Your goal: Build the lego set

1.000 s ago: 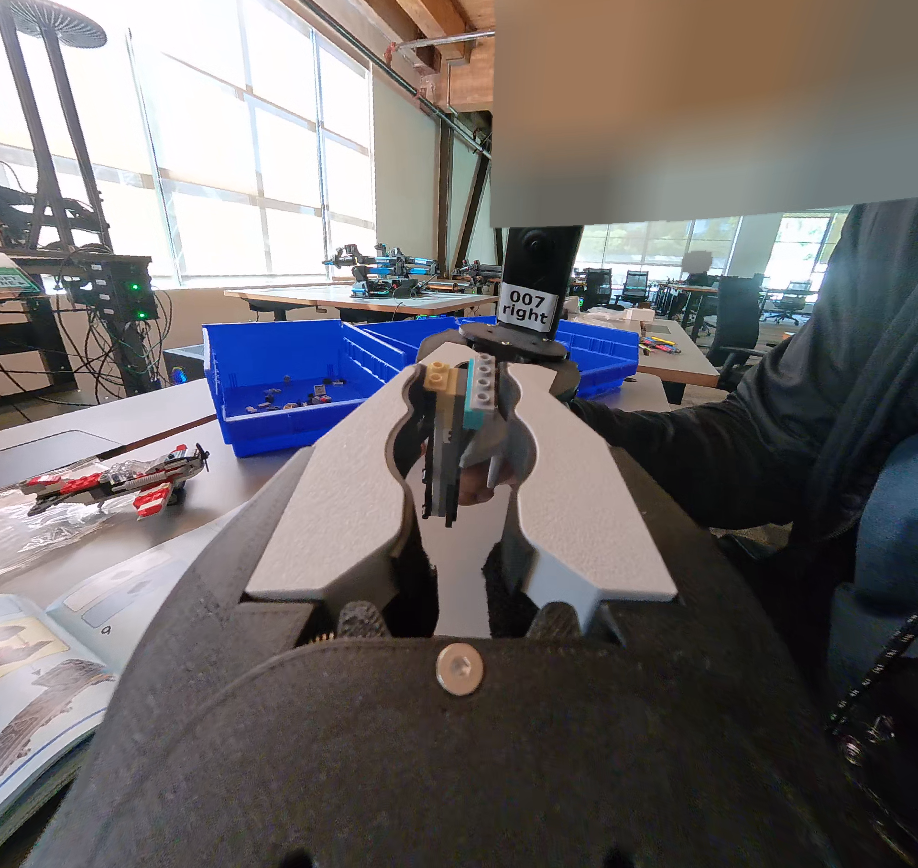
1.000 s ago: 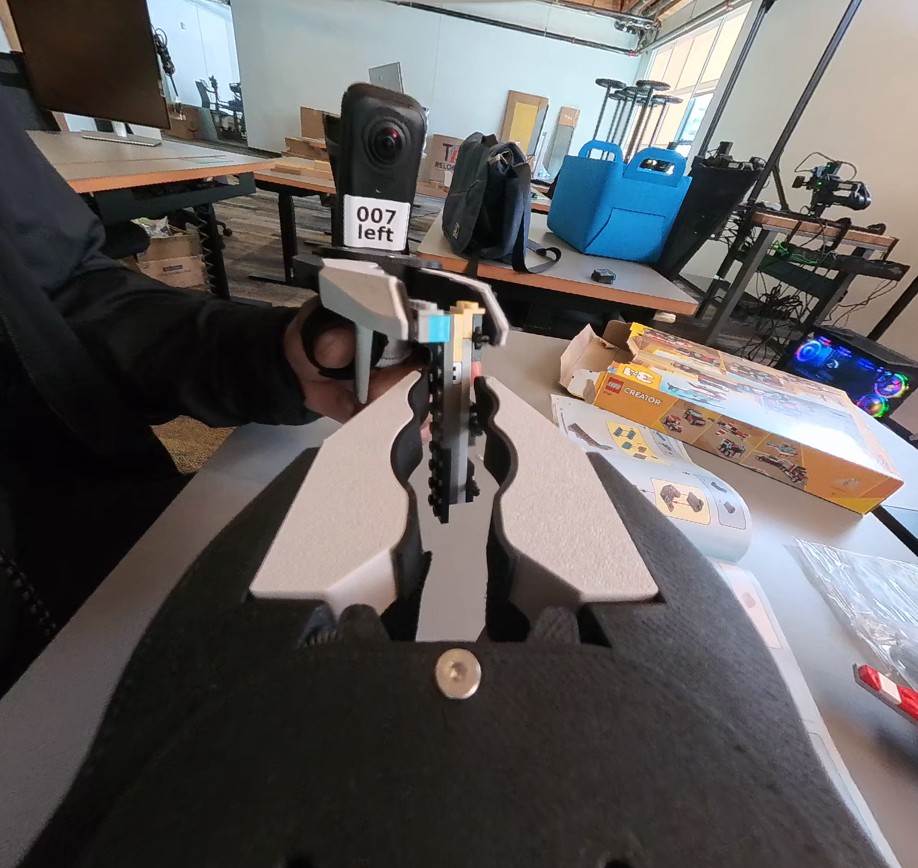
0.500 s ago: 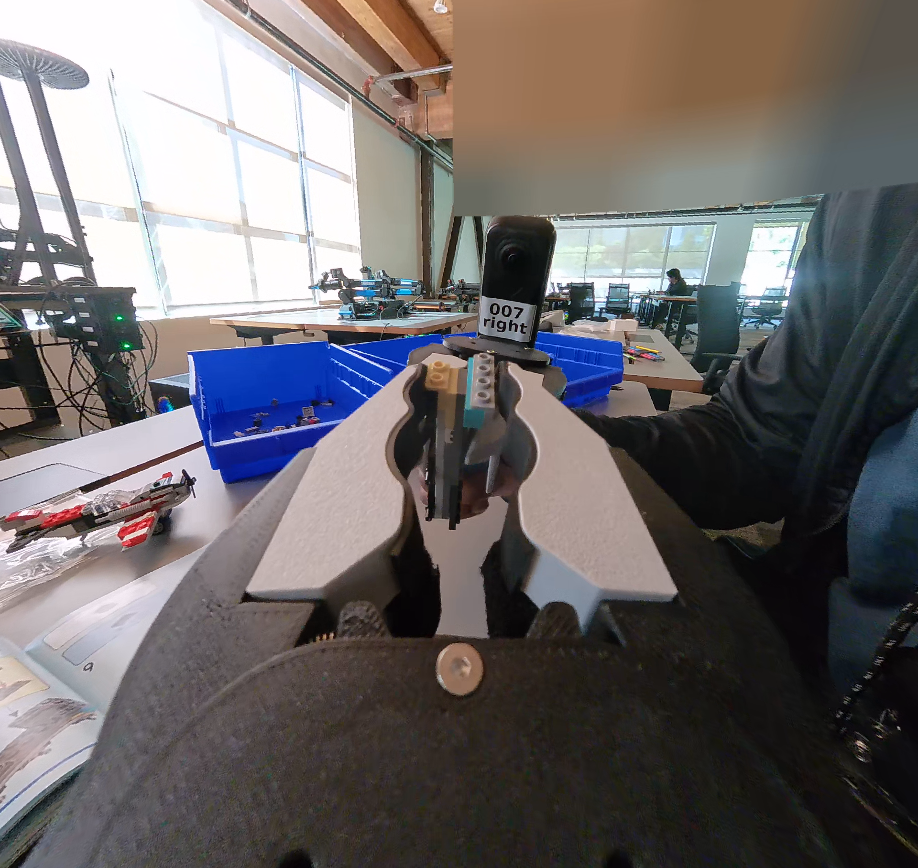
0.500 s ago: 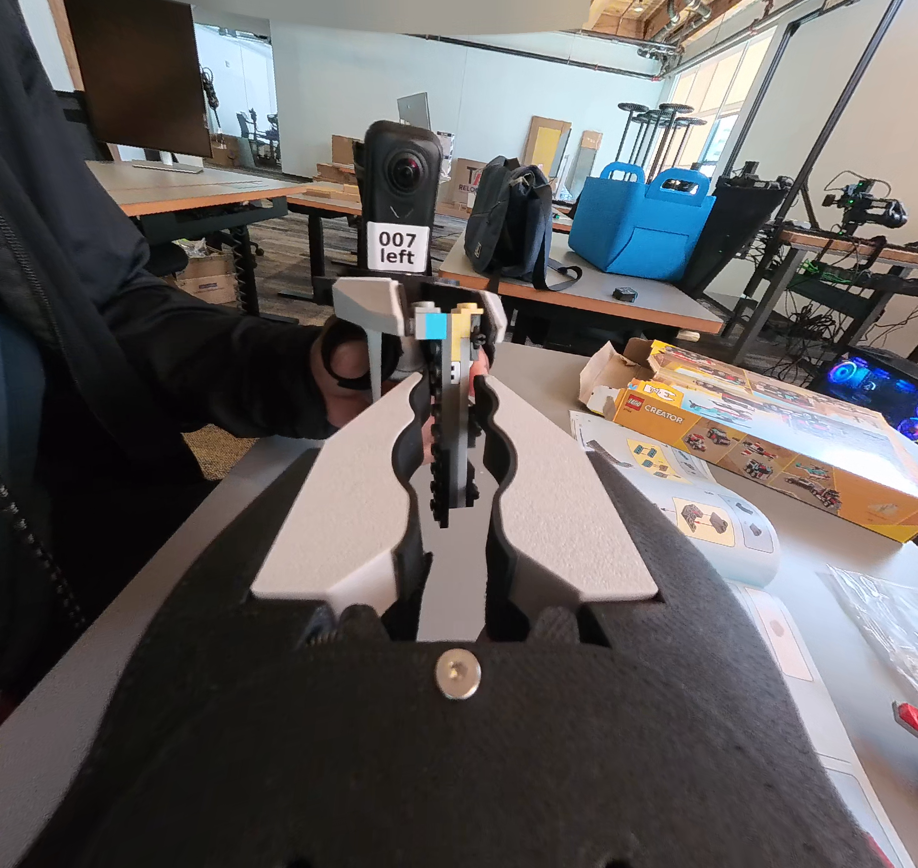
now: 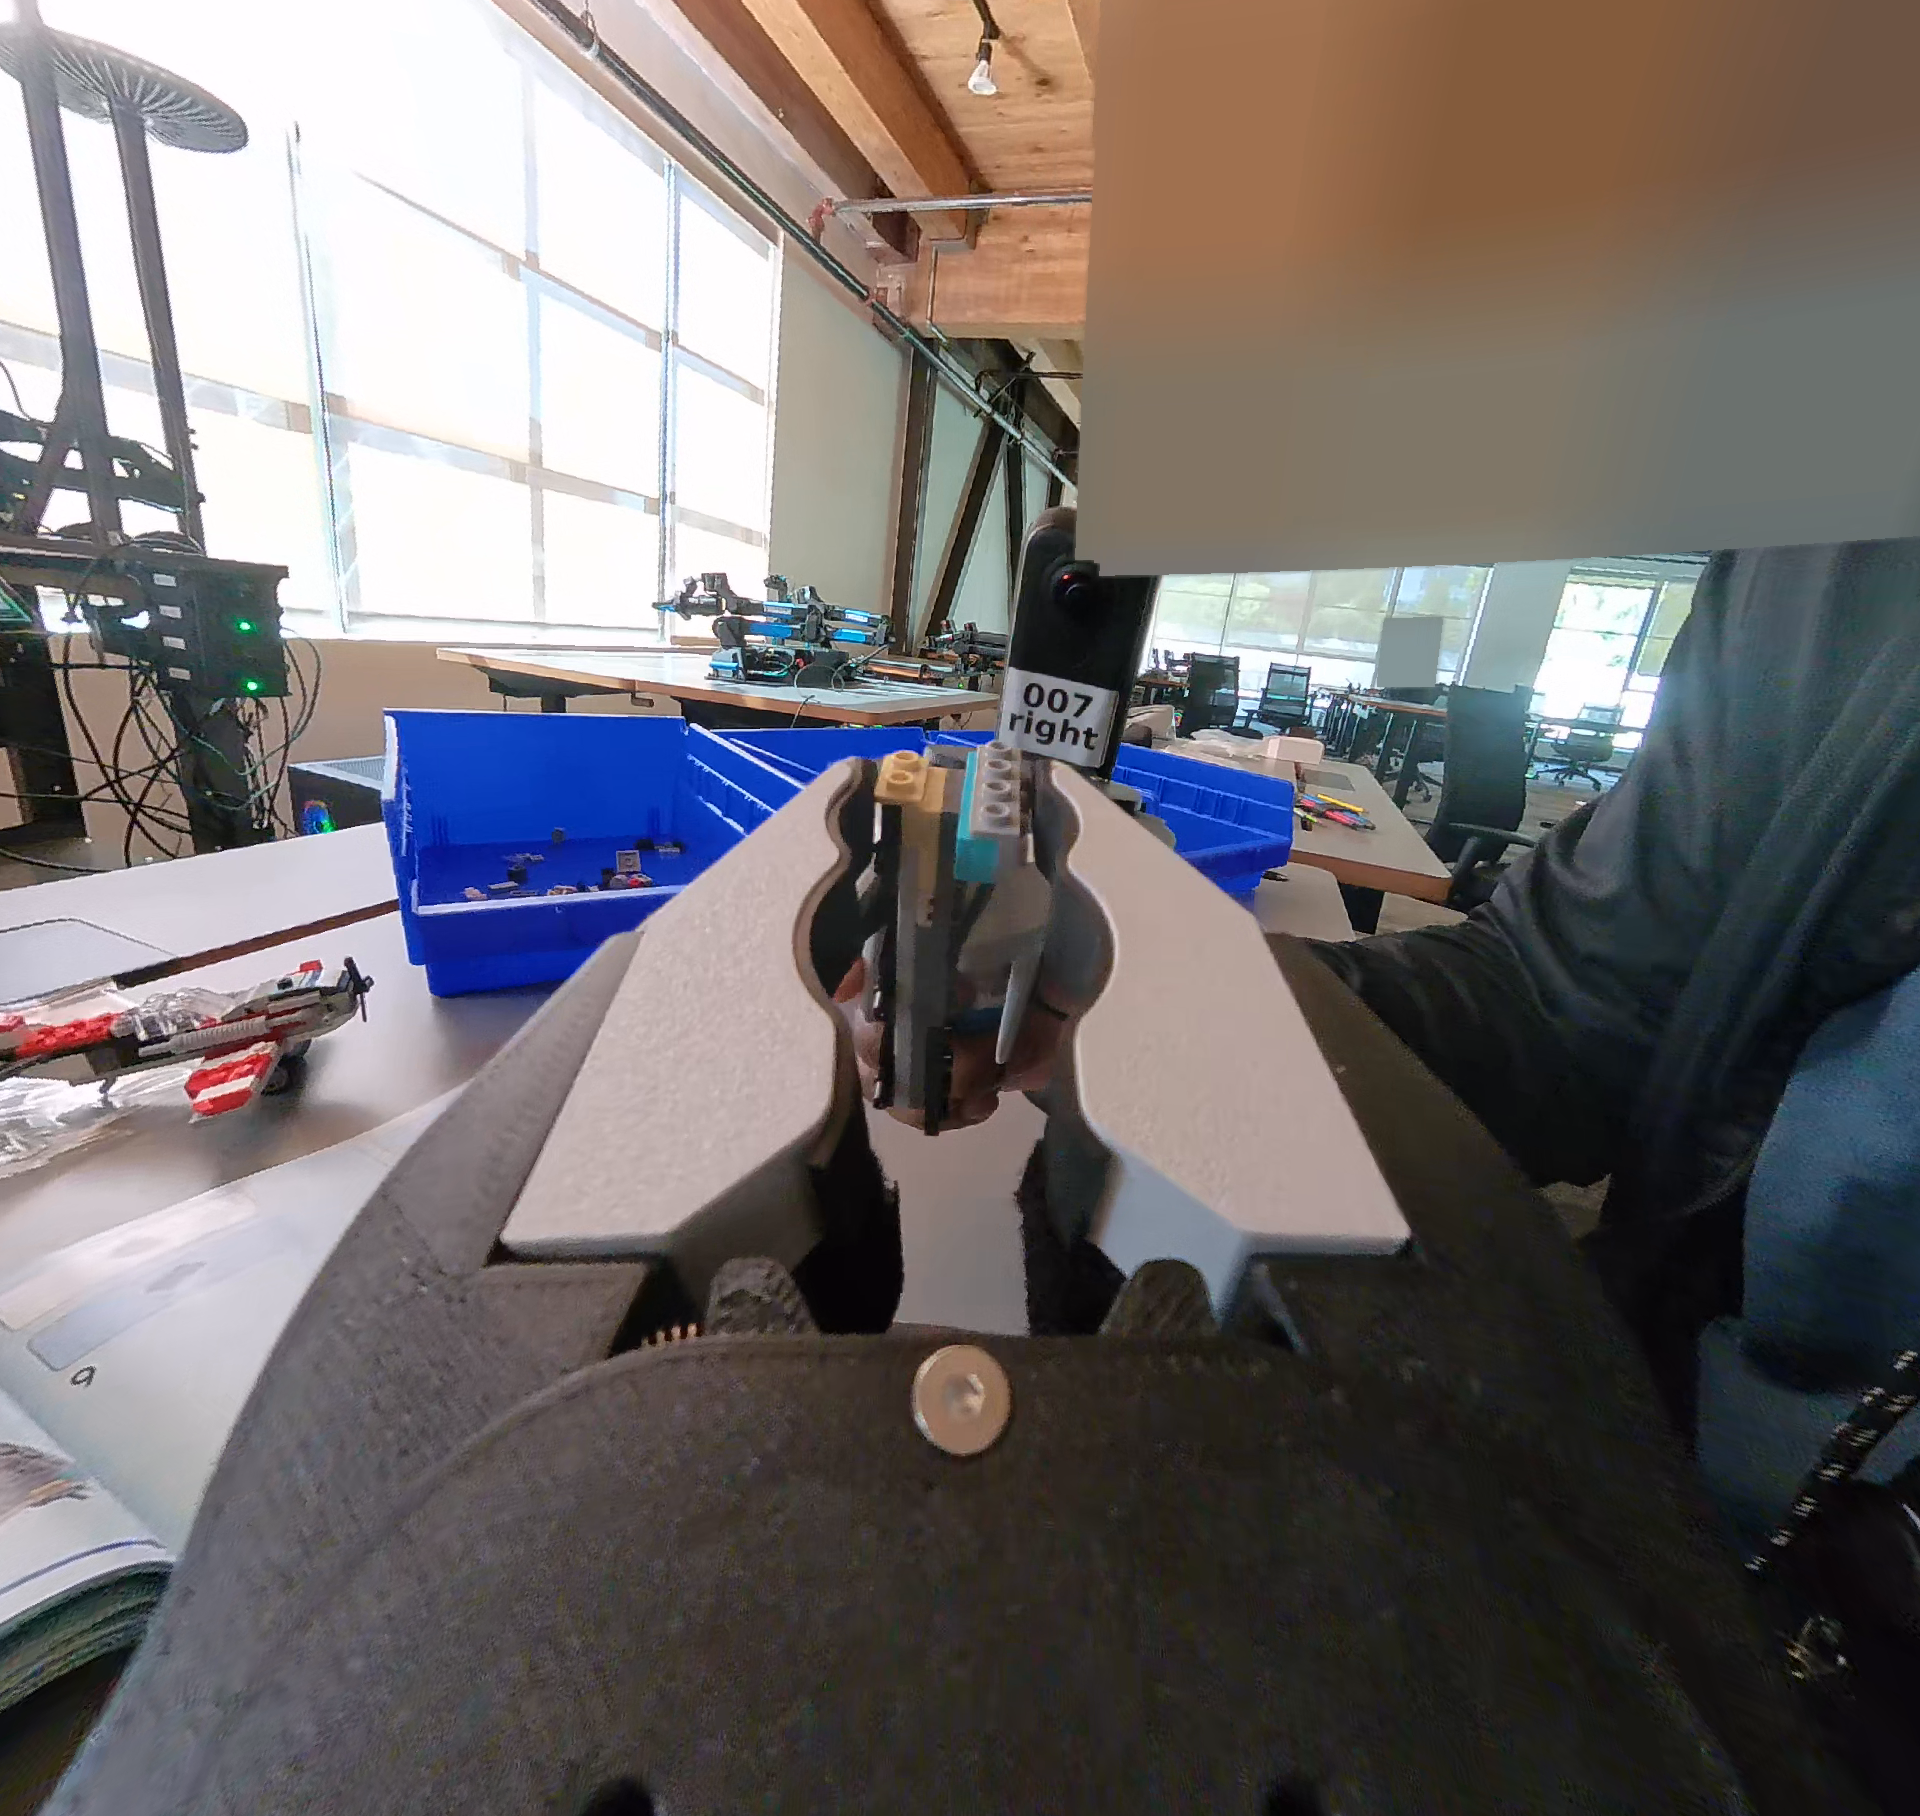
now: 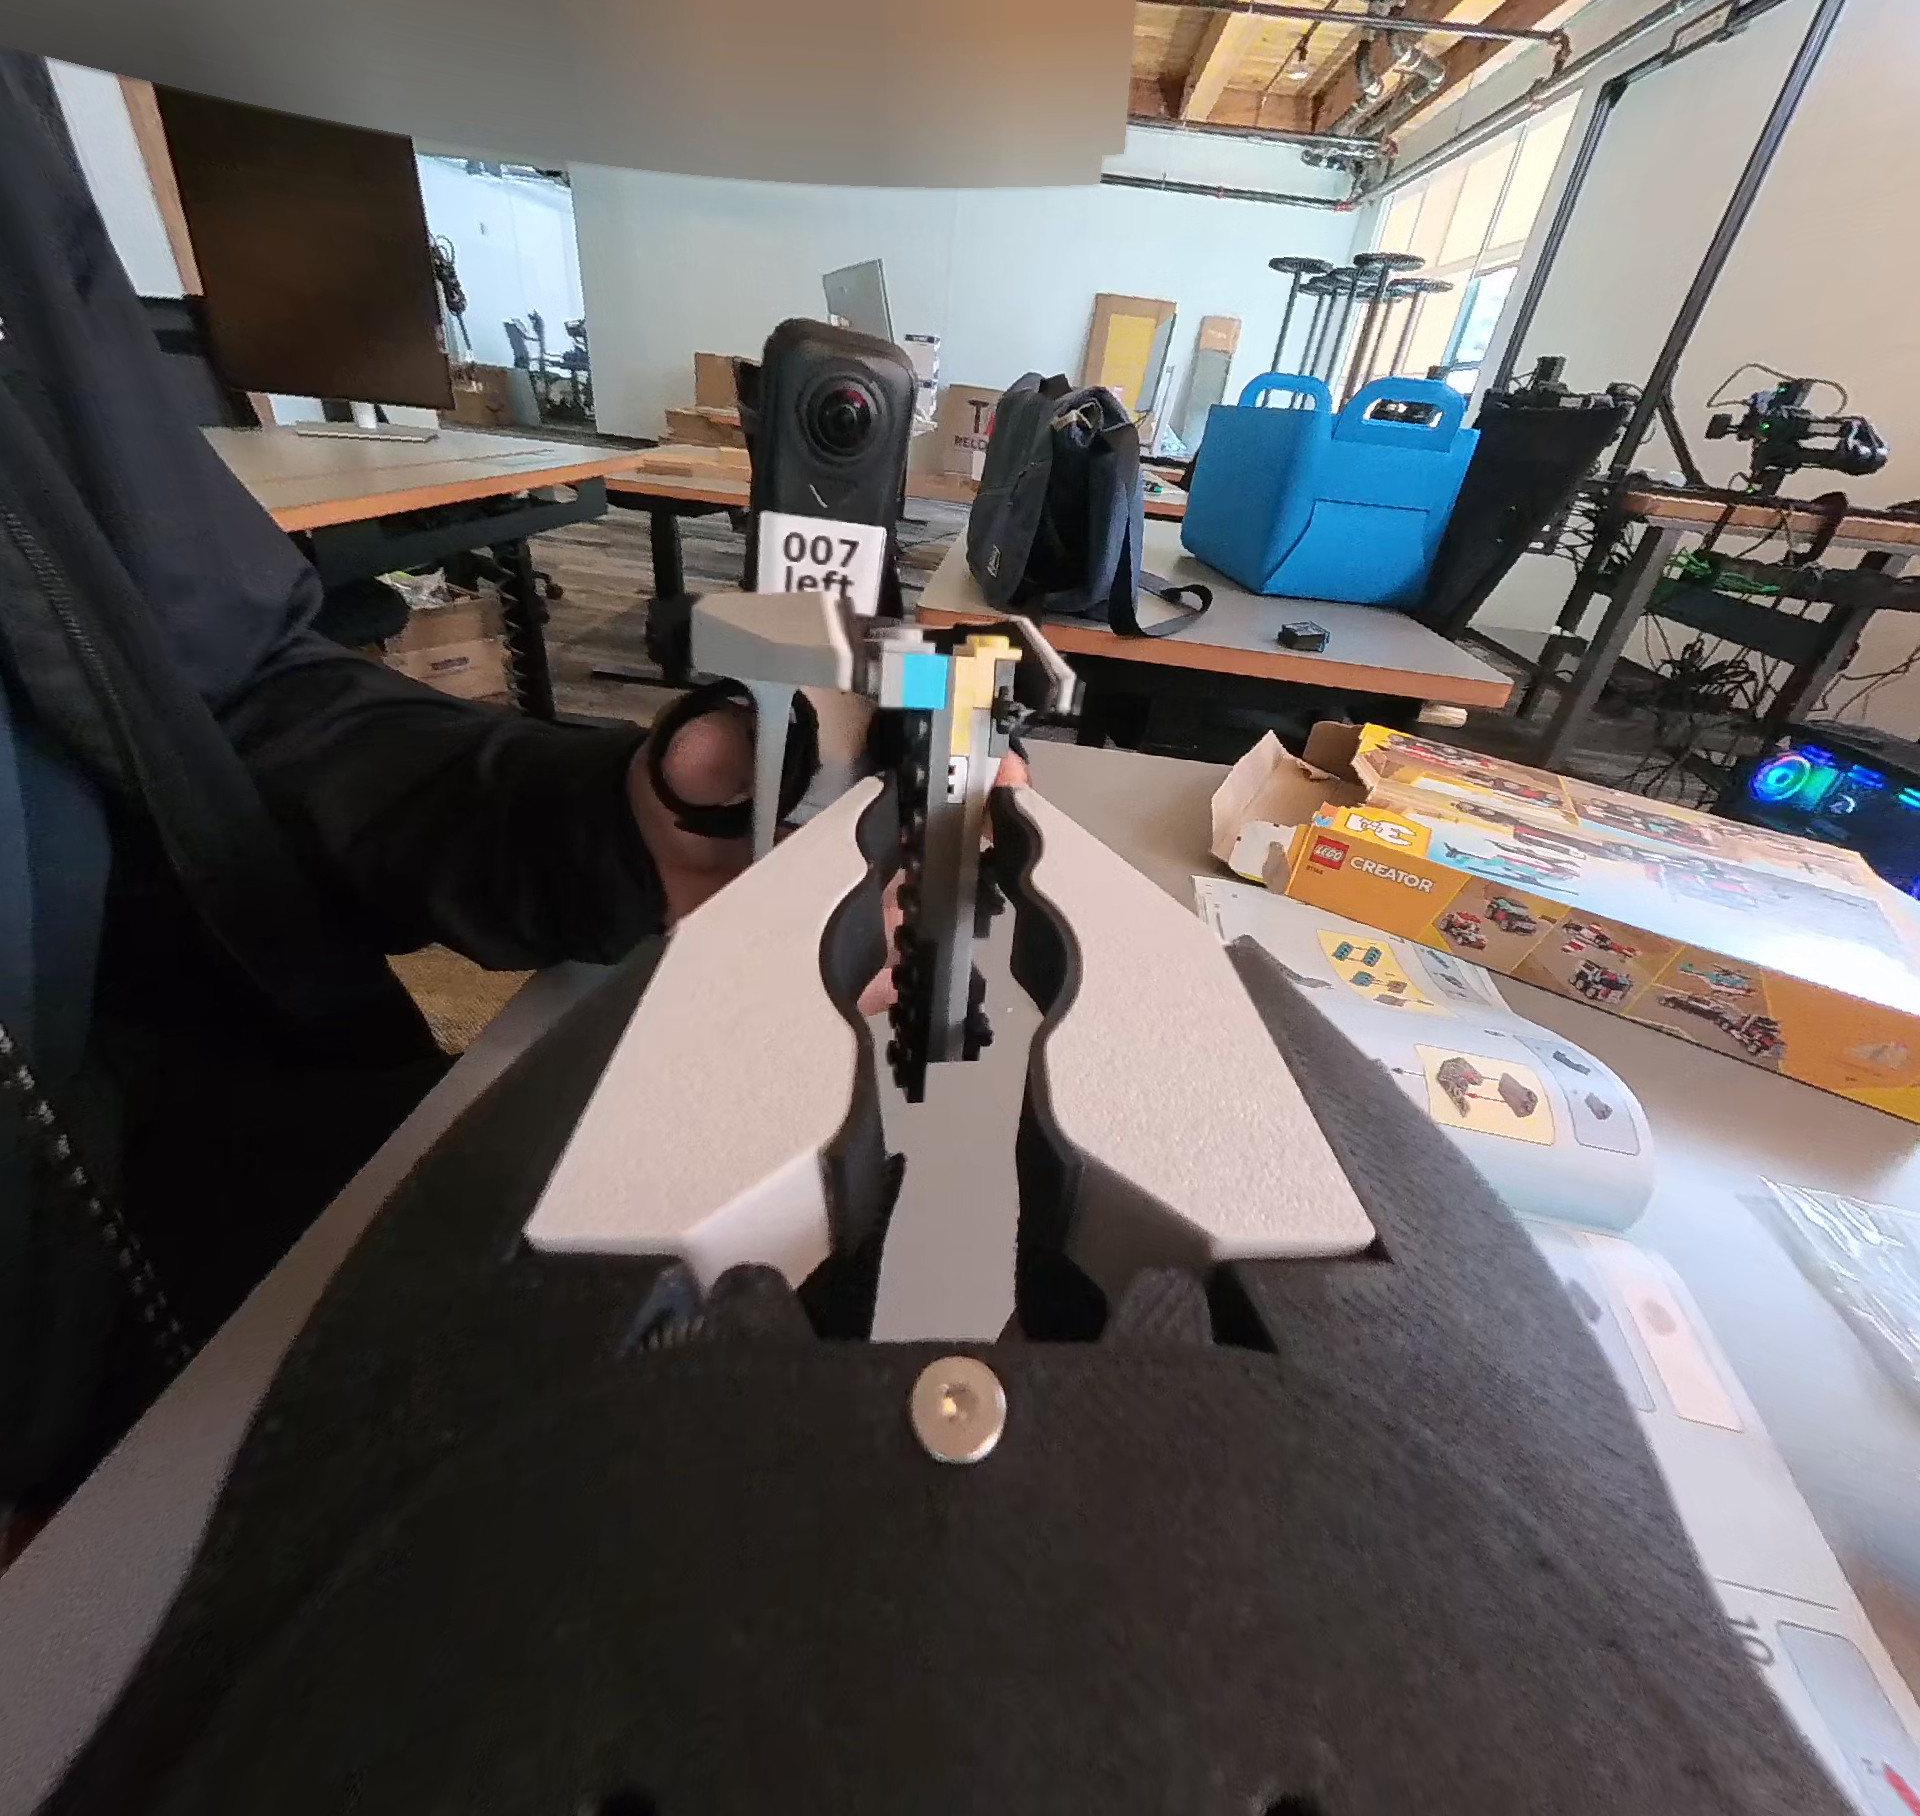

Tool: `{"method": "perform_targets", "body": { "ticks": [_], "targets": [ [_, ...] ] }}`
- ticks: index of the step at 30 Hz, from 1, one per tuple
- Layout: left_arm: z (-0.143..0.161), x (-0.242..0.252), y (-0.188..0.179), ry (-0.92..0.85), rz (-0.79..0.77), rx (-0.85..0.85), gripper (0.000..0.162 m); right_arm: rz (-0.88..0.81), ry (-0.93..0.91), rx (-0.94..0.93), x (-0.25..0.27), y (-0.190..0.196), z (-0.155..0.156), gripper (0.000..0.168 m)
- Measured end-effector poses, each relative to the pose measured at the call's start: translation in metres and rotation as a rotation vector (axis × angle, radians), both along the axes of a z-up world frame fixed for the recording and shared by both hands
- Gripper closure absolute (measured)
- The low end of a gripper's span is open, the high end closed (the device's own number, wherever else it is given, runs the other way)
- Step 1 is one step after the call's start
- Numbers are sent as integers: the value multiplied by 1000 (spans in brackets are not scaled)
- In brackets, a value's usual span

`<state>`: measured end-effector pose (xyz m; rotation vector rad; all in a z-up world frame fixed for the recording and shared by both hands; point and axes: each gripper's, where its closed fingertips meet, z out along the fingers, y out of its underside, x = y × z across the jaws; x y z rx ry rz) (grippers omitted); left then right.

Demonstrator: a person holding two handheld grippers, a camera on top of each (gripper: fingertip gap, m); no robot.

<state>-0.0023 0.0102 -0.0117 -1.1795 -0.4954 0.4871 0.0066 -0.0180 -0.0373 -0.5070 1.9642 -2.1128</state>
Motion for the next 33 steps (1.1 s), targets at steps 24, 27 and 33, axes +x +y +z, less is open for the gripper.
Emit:
{"method": "perform_targets", "body": {
  "ticks": [24, 27, 33],
  "targets": [
    [-6, -6, -4, -46, -10, 54, 135, -4, 4, 8, 0, -2, -3, 152],
    [-8, -8, -4, -75, -15, 50, 135, -7, -5, 20, -3, -2, -6, 152],
    [-14, -9, -5, -105, -15, 52, 121, 13, -100, 34, -6, -3, -5, 152]
  ]
}}
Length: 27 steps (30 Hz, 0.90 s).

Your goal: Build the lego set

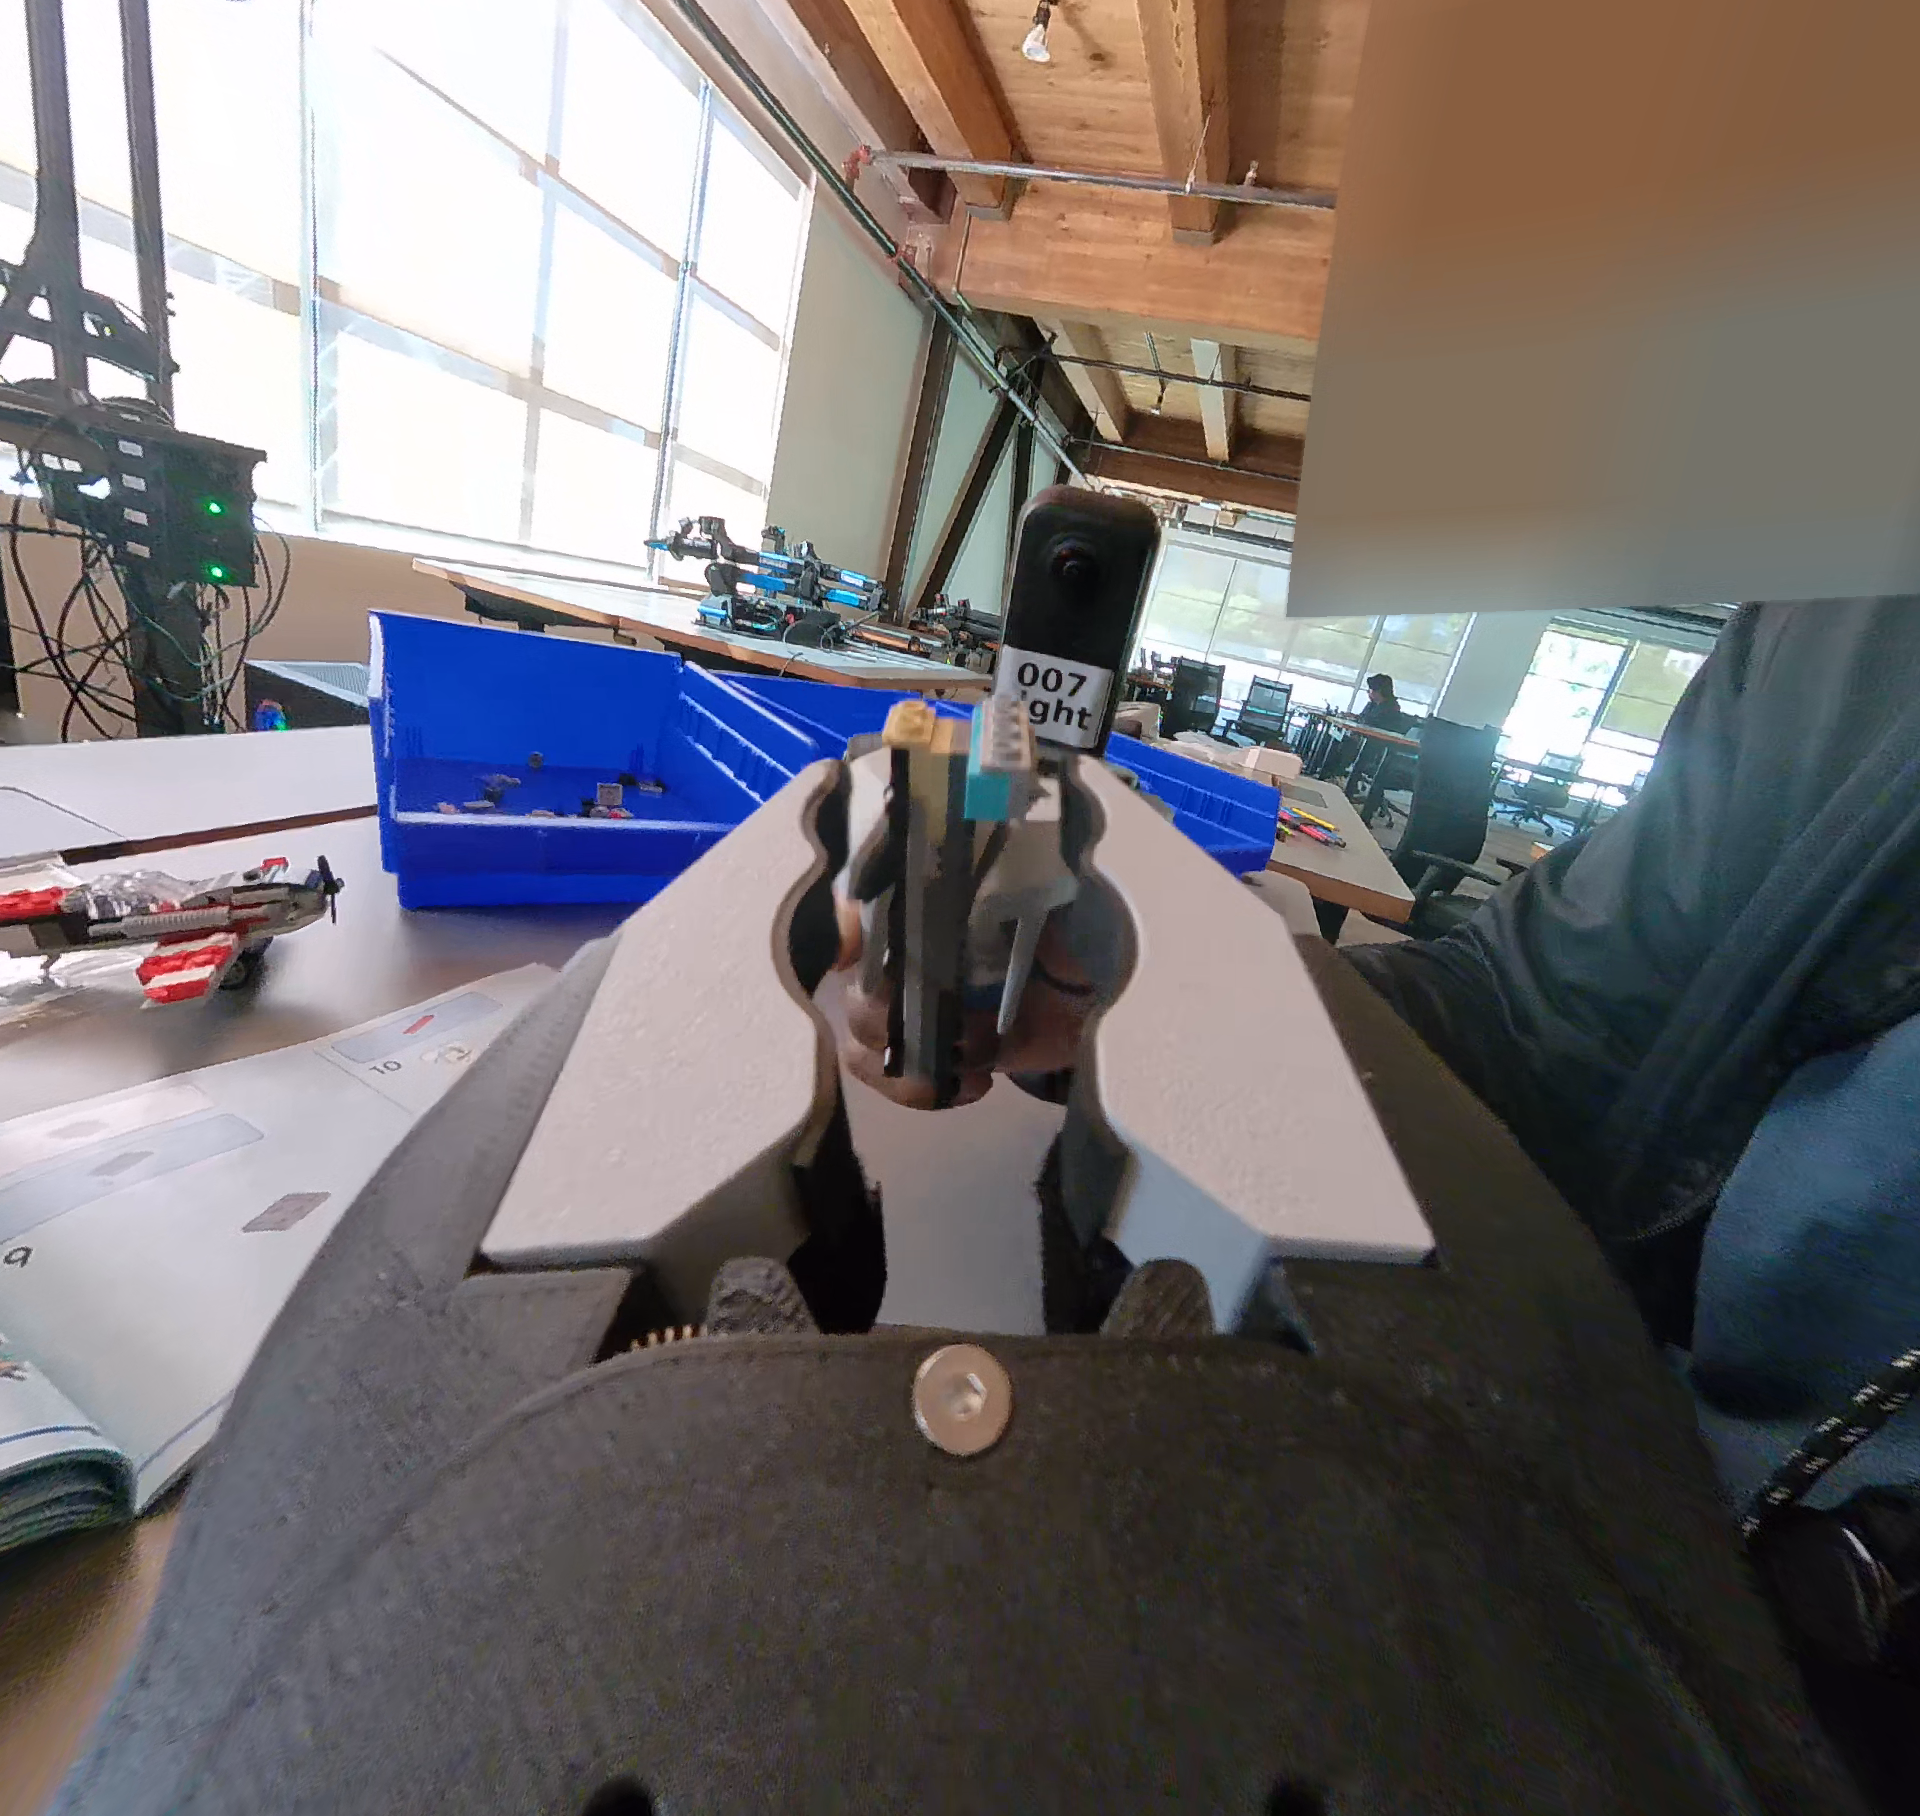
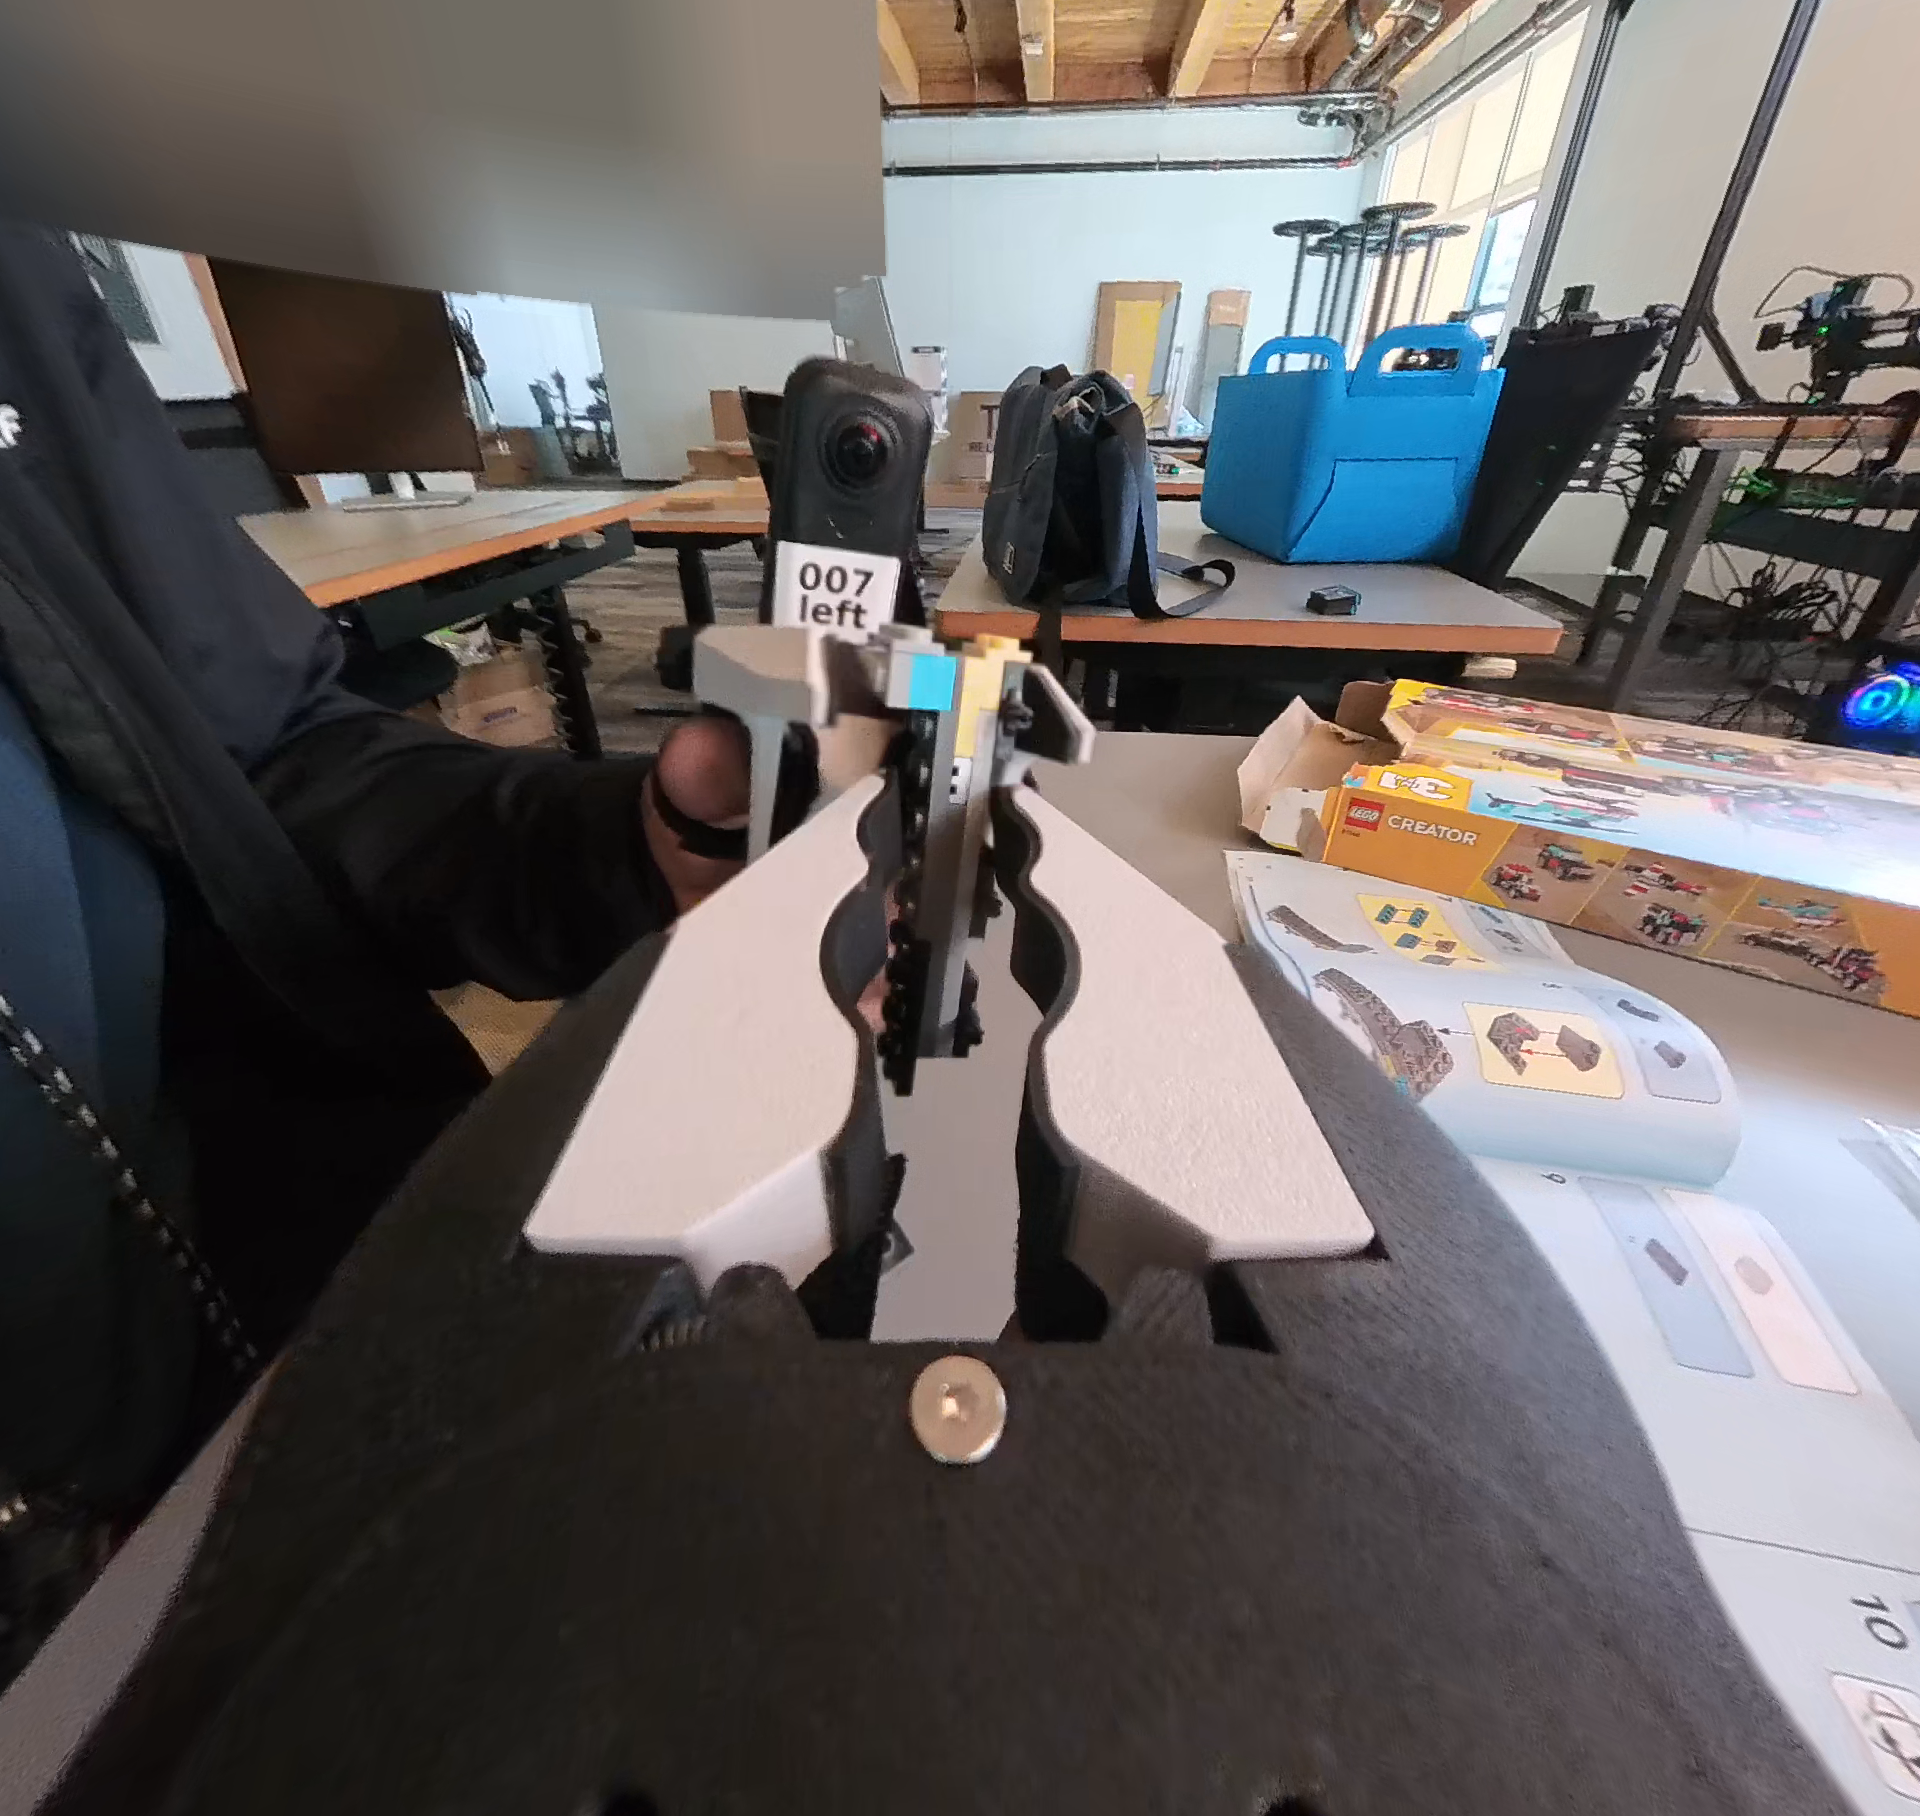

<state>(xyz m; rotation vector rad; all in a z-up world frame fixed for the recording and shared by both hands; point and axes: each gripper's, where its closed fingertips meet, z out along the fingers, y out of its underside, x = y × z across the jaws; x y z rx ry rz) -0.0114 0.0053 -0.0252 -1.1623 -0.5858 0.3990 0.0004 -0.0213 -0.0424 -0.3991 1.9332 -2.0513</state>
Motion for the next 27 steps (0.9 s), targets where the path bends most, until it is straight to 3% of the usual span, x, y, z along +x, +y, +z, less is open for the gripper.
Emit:
{"method": "perform_targets", "body": {
  "ticks": [4, 9, 14, 21, 27],
  "targets": [
    [-9, -4, -7, -58, -13, 0, 109, 9, -77, 10, -6, 1, 2, 152],
    [-20, -10, -19, -140, -17, 18, 118, 9, -166, 128, -12, -7, -17, 152],
    [-41, -14, -16, -180, 10, -115, 133, -15, -165, 244, -12, -16, -40, 151],
    [-48, -19, -20, -244, -5, -65, 134, -29, -178, 272, -15, -19, -48, 151],
    [-69, -27, -28, -402, -7, -24, 134, -72, -144, 370, -25, -19, -67, 138]
  ]
}}
